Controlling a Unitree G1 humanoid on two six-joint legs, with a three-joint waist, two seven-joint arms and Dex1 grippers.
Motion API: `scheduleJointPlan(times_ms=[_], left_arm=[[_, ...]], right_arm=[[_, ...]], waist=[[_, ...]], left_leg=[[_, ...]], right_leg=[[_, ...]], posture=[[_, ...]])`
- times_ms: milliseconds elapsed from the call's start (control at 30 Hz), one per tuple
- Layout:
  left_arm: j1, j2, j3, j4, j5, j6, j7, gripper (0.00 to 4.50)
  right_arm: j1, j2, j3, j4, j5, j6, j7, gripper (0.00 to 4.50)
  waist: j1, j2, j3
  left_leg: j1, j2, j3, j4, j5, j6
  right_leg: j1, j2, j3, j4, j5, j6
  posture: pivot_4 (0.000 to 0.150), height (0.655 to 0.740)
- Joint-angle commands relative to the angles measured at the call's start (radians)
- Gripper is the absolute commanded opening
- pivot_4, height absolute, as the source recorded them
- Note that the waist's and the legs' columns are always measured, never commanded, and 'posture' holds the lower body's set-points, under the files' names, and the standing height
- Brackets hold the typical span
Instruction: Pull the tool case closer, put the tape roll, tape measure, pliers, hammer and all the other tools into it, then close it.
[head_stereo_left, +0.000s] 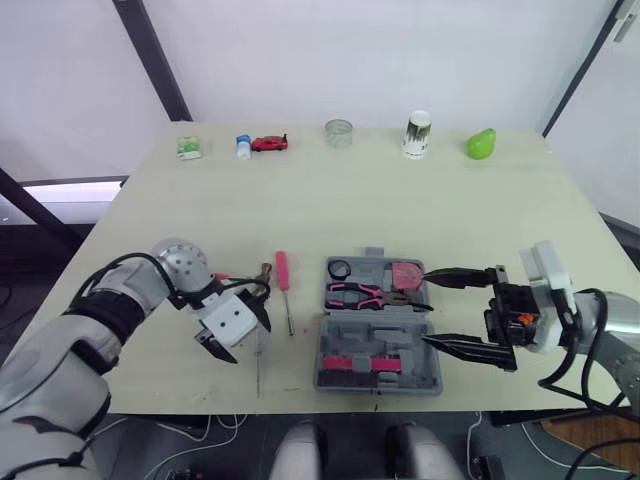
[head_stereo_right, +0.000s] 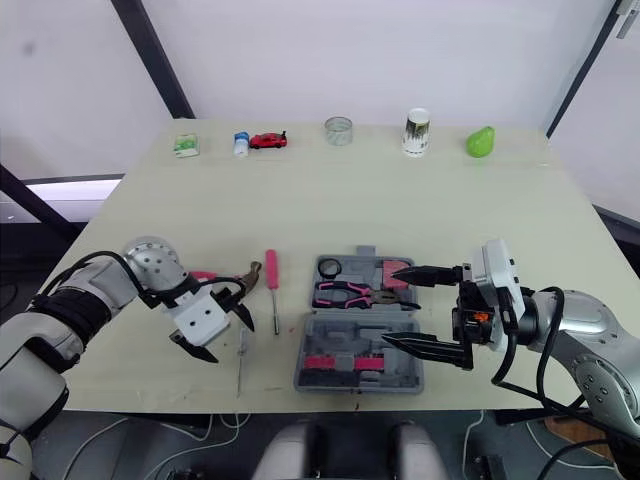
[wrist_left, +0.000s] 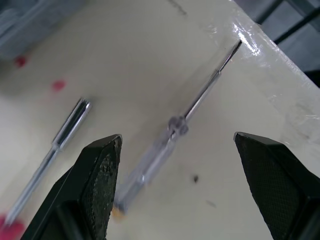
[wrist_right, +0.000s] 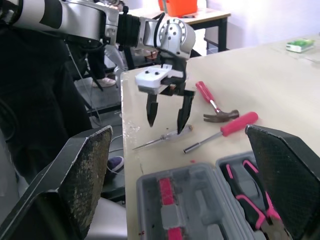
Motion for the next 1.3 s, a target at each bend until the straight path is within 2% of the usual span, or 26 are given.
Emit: scheduleJointPlan(times_ms=[33, 133, 167, 233, 267, 300, 333, 367, 400, 433, 500, 600, 800, 933, 1033, 1133, 1233, 1300], left_arm=[[-0.013, -0.044, 0.024, 0.073, 0.051, -0.077, -0.057, 3.82], [-0.01, -0.072, 0.045, 0.118, 0.089, -0.106, -0.057, 3.82], [-0.004, -0.075, 0.05, 0.123, 0.098, -0.11, -0.056, 3.32], [0.026, -0.067, 0.066, 0.11, 0.097, -0.105, -0.049, 2.75], [0.041, -0.061, 0.077, 0.098, 0.093, -0.1, -0.044, 2.25], [0.056, -0.052, 0.088, 0.083, 0.086, -0.089, -0.044, 2.03], [0.075, -0.037, 0.107, 0.06, 0.071, -0.066, -0.045, 1.3], [0.091, -0.022, 0.125, 0.037, 0.059, -0.047, -0.044, 1.3], [0.111, -0.001, 0.142, 0.008, 0.044, -0.028, -0.046, 1.0], [0.132, 0.02, 0.161, -0.028, 0.027, -0.004, -0.047, 0.47], [0.189, 0.071, 0.2, -0.129, -0.008, 0.055, -0.04, 0.07], [0.295, 0.154, 0.268, -0.318, -0.063, 0.186, -0.01, 0.07], [0.56, 0.357, 0.47, -0.694, -0.164, 0.576, 0.125, 0.07], [0.792, 0.425, 0.633, -0.921, -0.264, 0.882, 0.277, 0.07], [0.975, 0.392, 0.786, -1.061, -0.351, 1.165, 0.45, 0.07], [1.058, 0.332, 0.908, -1.168, -0.444, 1.411, 0.577, 0.07], [1.063, 0.198, 1.018, -1.227, -0.533, 1.681, 0.773, 0.07], [1.051, 0.059, 1.108, -1.268, -0.6, 1.838, 0.936, 0.07]], right_arm=[[0.003, -0.012, -0.029, -0.046, 0.016, -0.008, -0.01, 4.5], [0.008, -0.016, -0.035, -0.053, 0.022, -0.005, -0.015, 4.5], [0.01, -0.019, -0.037, -0.053, 0.022, -0.005, -0.015, 4.5], [0.01, -0.025, -0.041, -0.05, 0.022, -0.006, -0.012, 4.5], [0.011, -0.028, -0.042, -0.048, 0.022, -0.006, -0.012, 4.5], [0.012, -0.029, -0.043, -0.048, 0.023, -0.007, -0.011, 4.5], [0.014, -0.031, -0.044, -0.049, 0.023, -0.008, -0.011, 4.5], [0.017, -0.032, -0.046, -0.05, 0.025, -0.008, -0.011, 4.5], [0.019, -0.033, -0.047, -0.05, 0.024, -0.008, -0.01, 4.5], [0.021, -0.033, -0.048, -0.05, 0.024, -0.009, -0.009, 4.5], [0.025, -0.033, -0.047, -0.047, 0.02, -0.012, -0.005, 4.5], [0.027, -0.029, -0.042, -0.045, 0.014, -0.017, -0.005, 4.5], [0.037, -0.025, -0.04, -0.049, 0.014, -0.019, -0.005, 4.5], [0.039, -0.023, -0.033, -0.049, 0.012, -0.02, -0.006, 4.5], [0.042, -0.022, -0.03, -0.049, 0.011, -0.021, -0.005, 4.5], [0.042, -0.026, -0.027, -0.051, 0.016, -0.019, 0.002, 4.5], [0.042, -0.036, -0.021, -0.047, 0.011, -0.022, 0.025, 4.5], [0.04, -0.04, -0.017, -0.041, 0.002, -0.026, 0.037, 4.5]], waist=[[-0.002, 0.0, 0.0], [-0.008, 0.0, 0.0], [-0.008, 0.0, 0.0], [-0.005, 0.0, 0.0], [-0.005, 0.0, 0.0], [-0.004, 0.0, 0.0], [-0.004, 0.0, 0.0], [-0.004, 0.0, 0.0], [-0.004, 0.0, 0.0], [-0.004, 0.0, 0.0], [-0.004, 0.0, 0.0], [-0.008, 0.0, 0.0], [-0.008, 0.0, 0.0], [-0.004, 0.001, -0.001], [-0.005, 0.001, -0.001], [-0.002, 0.001, 0.0], [-0.002, 0.0, -0.001], [-0.004, 0.0, -0.001]], left_leg=[[0.0, 0.0, 0.0, 0.0, 0.0, 0.0], [0.0, 0.0, 0.0, 0.0, 0.0, 0.0], [0.0, 0.0, 0.0, 0.0, 0.0, 0.0], [0.0, 0.0, -0.001, 0.0, 0.0, 0.0], [0.0, 0.0, -0.001, 0.0, 0.0, 0.0], [0.001, 0.0, 0.0, 0.0, 0.0, 0.0], [0.001, 0.0, 0.0, 0.0, 0.0, 0.0], [0.001, 0.0, 0.0, 0.0, 0.0, 0.0], [0.001, 0.0, 0.0, 0.0, 0.0, 0.0], [0.001, 0.0, -0.001, 0.001, 0.0, 0.0], [0.001, 0.0, -0.001, 0.001, 0.0, 0.0], [0.001, 0.001, 0.0, 0.001, 0.0, 0.0], [0.002, 0.001, 0.0, 0.001, 0.0, 0.0], [0.002, 0.001, 0.0, 0.001, 0.0, 0.0], [0.002, 0.001, 0.0, 0.001, 0.0, 0.0], [0.002, 0.002, -0.001, 0.001, 0.0, 0.0], [0.003, 0.001, -0.001, 0.002, 0.0, 0.0], [0.003, 0.001, -0.001, 0.002, 0.0, 0.0]], right_leg=[[0.0, 0.0, 0.0, 0.0, 0.0, 0.0], [0.0, 0.0, 0.001, 0.0, 0.0, 0.0], [0.0, 0.0, 0.001, 0.0, 0.0, 0.0], [0.0, 0.001, 0.0, 0.001, 0.0, 0.0], [0.0, 0.0, 0.0, 0.001, 0.0, 0.0], [0.0, 0.0, 0.0, 0.001, 0.0, 0.0], [0.001, 0.0, 0.0, 0.001, 0.0, 0.0], [0.001, 0.0, 0.0, 0.001, 0.0, 0.0], [0.001, 0.0, 0.0, 0.001, 0.0, 0.0], [0.001, 0.0, 0.0, 0.001, 0.0, 0.0], [0.001, 0.0, 0.0, 0.001, 0.0, 0.001], [0.001, 0.0, 0.0, 0.002, 0.0, 0.001], [0.001, 0.0, 0.0, 0.003, 0.0, 0.0], [0.001, -0.001, 0.0, 0.003, 0.0, 0.001], [0.001, -0.001, 0.0, 0.003, 0.0, 0.001], [0.001, -0.001, -0.001, 0.004, 0.0, 0.001], [0.001, -0.001, -0.001, 0.005, 0.0, 0.001], [0.001, -0.001, -0.001, 0.006, 0.0, 0.001]], posture=[[0.15, 0.74], [0.15, 0.74], [0.15, 0.74], [0.15, 0.74], [0.15, 0.74], [0.15, 0.74], [0.15, 0.74], [0.15, 0.74], [0.15, 0.74], [0.15, 0.74], [0.15, 0.74], [0.15, 0.74], [0.15, 0.74], [0.15, 0.74], [0.15, 0.74], [0.15, 0.74], [0.15, 0.74], [0.15, 0.74]])
